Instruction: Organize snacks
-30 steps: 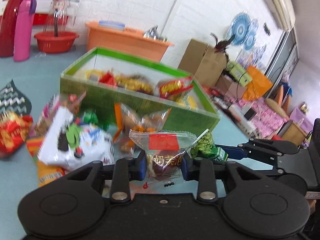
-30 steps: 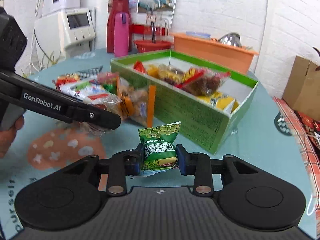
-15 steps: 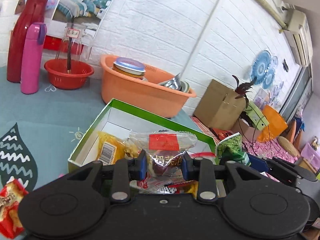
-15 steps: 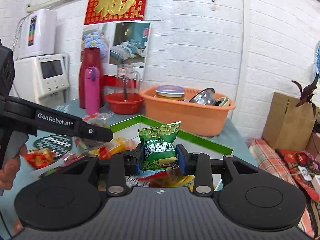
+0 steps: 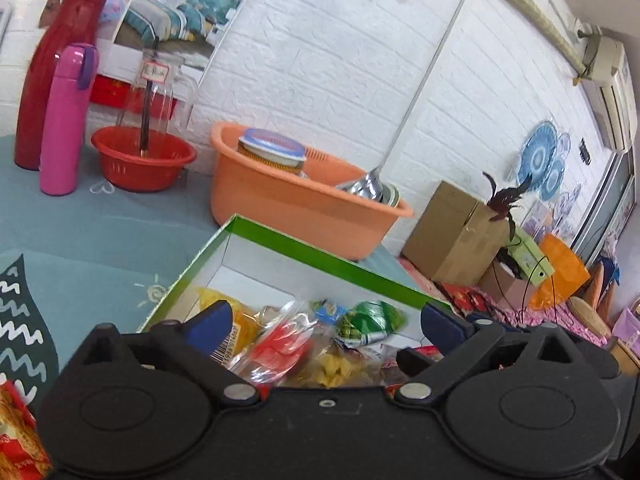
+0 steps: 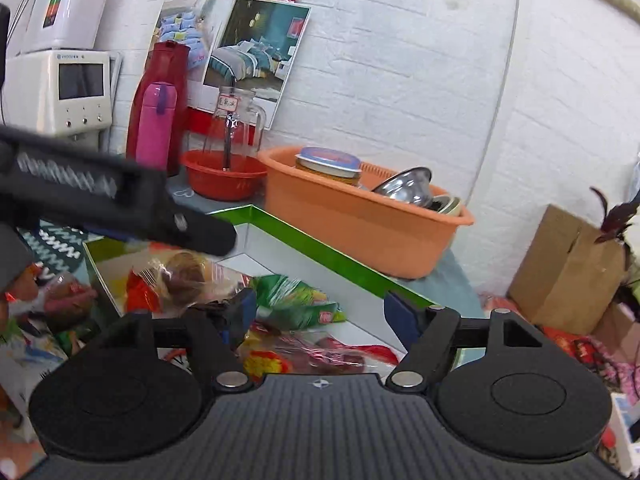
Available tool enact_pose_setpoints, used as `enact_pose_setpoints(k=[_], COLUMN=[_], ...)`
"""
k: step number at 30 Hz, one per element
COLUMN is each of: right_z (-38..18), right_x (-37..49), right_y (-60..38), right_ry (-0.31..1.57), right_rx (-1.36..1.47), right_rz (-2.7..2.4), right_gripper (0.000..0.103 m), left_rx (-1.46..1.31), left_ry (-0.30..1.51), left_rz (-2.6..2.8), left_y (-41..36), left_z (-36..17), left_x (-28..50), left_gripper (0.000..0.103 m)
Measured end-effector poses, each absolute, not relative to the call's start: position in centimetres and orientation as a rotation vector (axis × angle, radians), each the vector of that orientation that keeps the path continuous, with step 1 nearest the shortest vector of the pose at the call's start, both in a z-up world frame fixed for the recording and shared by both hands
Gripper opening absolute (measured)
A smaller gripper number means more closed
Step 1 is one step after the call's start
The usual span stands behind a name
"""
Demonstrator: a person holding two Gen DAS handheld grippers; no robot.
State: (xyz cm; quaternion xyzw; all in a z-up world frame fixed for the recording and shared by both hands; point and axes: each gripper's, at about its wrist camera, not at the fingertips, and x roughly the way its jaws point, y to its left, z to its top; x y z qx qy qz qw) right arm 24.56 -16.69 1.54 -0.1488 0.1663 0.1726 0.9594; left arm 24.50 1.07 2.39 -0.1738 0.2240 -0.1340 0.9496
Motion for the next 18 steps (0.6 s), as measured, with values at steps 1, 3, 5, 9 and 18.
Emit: enact_pose_setpoints(k=[1,3,5,9,18], right_z=[1.6,1.8,2.4,3.7,3.9], right_x=[24.4,23.9,23.2,20.1,13.4], right_y=[-16.9,-17.5,-18.0,-18.7,-19.7], right_ry=[0.337,0.345,0.344,0.305,0.334], right_rx=[-0.301,-0.275,-0.239,-0.198,-0.143], right_rz=[0.346,0.339,0.340,0.344,0.416], right_gripper=[0.103,0.103,0.103,0.103,0.103], left_rx=[-0.354,-0.370,-0.385,-0.408,-0.413], left_ry=[0.463,0.473,0.461,0.466,0.514], left_rz=[-0.274,-0.277,-0.284,-0.276,-0.271], left_y=[1.1,1.3,1.6,2.3,3.6], left_z=[2.5,3.1,3.7,5.1,3.7], left_x=[24.3,23.8,22.7,19.7,11.6], left_gripper=[0.103,0.103,0.103,0.103,0.103])
